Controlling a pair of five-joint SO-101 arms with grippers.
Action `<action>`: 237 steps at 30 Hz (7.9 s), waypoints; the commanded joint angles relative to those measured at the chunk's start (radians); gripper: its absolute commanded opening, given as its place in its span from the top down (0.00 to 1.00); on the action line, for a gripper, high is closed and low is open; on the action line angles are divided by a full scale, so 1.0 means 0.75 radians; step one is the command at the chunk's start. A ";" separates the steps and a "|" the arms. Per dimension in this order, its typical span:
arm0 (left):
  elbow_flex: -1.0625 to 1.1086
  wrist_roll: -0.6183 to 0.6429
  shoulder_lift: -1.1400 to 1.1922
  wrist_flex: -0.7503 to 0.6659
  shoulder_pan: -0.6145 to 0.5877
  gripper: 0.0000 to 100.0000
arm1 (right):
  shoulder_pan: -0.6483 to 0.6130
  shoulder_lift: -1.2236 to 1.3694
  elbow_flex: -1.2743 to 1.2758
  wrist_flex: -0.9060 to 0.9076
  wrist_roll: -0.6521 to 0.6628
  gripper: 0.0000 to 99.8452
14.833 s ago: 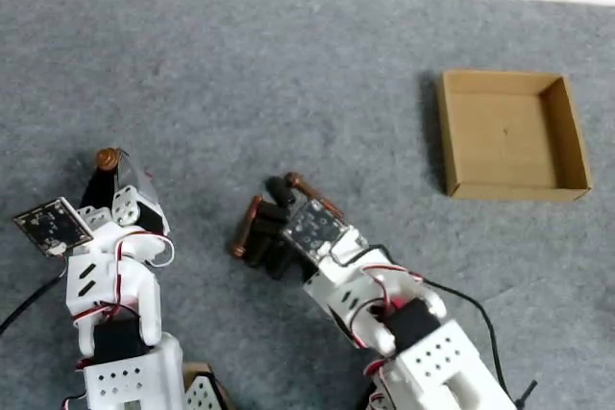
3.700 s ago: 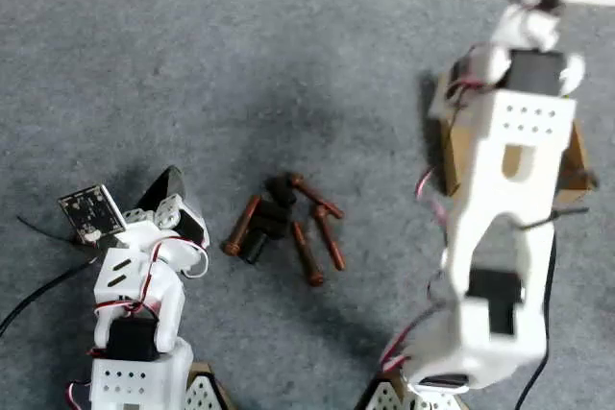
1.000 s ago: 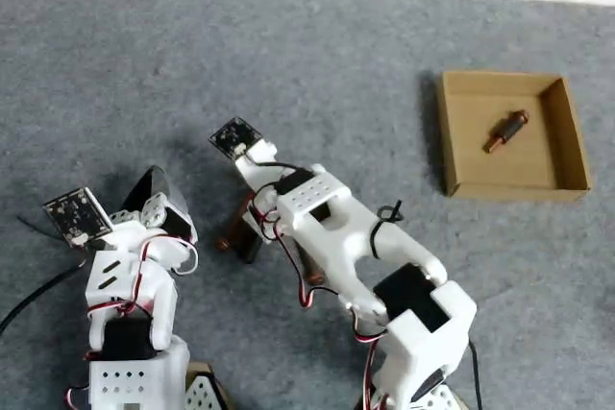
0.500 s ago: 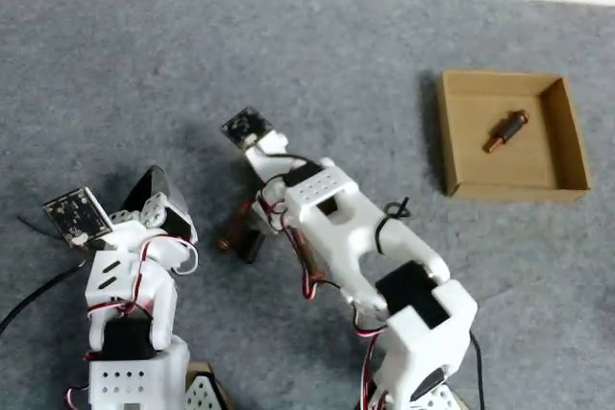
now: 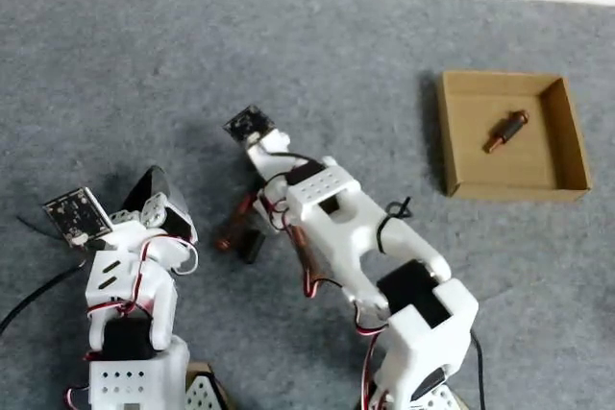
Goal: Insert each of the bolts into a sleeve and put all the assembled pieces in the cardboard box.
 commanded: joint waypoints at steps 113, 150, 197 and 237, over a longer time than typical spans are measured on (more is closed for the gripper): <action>-0.723 -0.468 1.803 -0.023 0.269 0.68 | 0.218 -1.979 1.384 -0.398 -0.147 1.00; -0.938 -0.331 1.920 0.106 0.136 0.68 | 0.218 -1.979 1.439 -0.404 -0.147 1.00; -0.864 -0.587 1.924 0.223 0.138 0.68 | 0.218 -1.977 1.441 -0.406 -0.147 0.99; -0.915 -0.945 1.924 0.276 0.263 0.68 | 0.218 -1.973 1.443 -0.404 -0.147 0.99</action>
